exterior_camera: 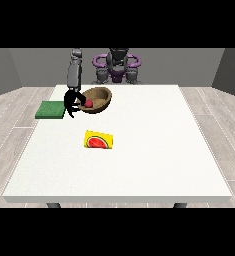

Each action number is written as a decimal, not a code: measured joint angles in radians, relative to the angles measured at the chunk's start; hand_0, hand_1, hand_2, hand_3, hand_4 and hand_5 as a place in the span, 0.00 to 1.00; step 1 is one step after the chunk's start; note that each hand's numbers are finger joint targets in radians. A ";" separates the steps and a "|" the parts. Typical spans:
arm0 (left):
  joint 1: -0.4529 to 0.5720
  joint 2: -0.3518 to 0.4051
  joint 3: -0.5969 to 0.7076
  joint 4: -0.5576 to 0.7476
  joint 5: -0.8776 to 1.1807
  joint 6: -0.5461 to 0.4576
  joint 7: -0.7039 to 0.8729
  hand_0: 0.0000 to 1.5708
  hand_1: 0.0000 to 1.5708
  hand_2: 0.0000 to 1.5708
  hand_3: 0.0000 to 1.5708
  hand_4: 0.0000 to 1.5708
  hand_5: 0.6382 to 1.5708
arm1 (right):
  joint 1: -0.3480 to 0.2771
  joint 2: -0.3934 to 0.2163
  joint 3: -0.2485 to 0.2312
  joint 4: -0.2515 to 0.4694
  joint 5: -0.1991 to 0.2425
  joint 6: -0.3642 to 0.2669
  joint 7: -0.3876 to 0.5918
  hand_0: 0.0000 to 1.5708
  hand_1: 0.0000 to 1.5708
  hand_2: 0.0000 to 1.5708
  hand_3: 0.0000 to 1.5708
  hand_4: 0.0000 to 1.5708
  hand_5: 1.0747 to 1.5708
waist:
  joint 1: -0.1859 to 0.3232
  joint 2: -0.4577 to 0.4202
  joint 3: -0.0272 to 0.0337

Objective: Pick the cup and pour the ball into the bowl, then pick the bowl and place it on the pad

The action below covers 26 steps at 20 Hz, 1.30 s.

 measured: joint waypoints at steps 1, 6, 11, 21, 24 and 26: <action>0.009 0.003 0.005 0.014 0.002 -0.008 -0.005 0.00 0.00 0.00 0.00 0.76 0.95 | 0.001 -0.005 0.009 -0.007 0.004 -0.017 0.038 1.00 1.00 1.00 0.79 0.64 0.95 | 0.001 -0.008 0.0052; 0.060 0.022 0.022 0.086 -0.010 -0.029 -0.025 0.00 0.00 0.00 0.00 0.76 0.97 | -0.024 -0.125 0.065 -0.023 0.060 -0.041 0.288 1.00 1.00 1.00 0.65 0.66 0.97 | -0.044 -0.067 0.0179; 0.107 0.064 0.056 0.170 -0.026 -0.047 -0.080 0.00 0.00 0.00 0.00 0.77 0.97 | -0.081 -0.246 0.105 -0.055 0.104 -0.006 0.493 1.00 1.00 1.00 0.46 0.67 0.98 | -0.115 -0.094 0.0213; 0.195 0.076 0.065 0.221 -0.054 -0.038 -0.175 0.00 0.00 0.00 0.00 0.77 0.97 | -0.116 -0.416 0.076 -0.088 0.096 0.125 0.644 1.00 1.00 1.00 0.43 0.68 0.99 | -0.182 -0.121 0.0239; 0.182 0.115 0.083 0.243 -0.040 -0.051 -0.198 0.00 0.00 0.00 0.00 0.77 0.98 | -0.129 -0.455 0.043 -0.078 0.079 0.157 0.623 1.00 1.00 1.00 0.34 0.70 0.99 | -0.184 -0.075 0.0245; 0.193 0.129 0.093 0.268 -0.036 -0.071 -0.231 0.00 0.00 0.00 0.00 0.77 0.98 | -0.125 -0.468 0.034 -0.079 0.075 0.175 0.612 1.00 1.00 1.00 0.29 0.71 0.99 | -0.186 -0.055 0.0245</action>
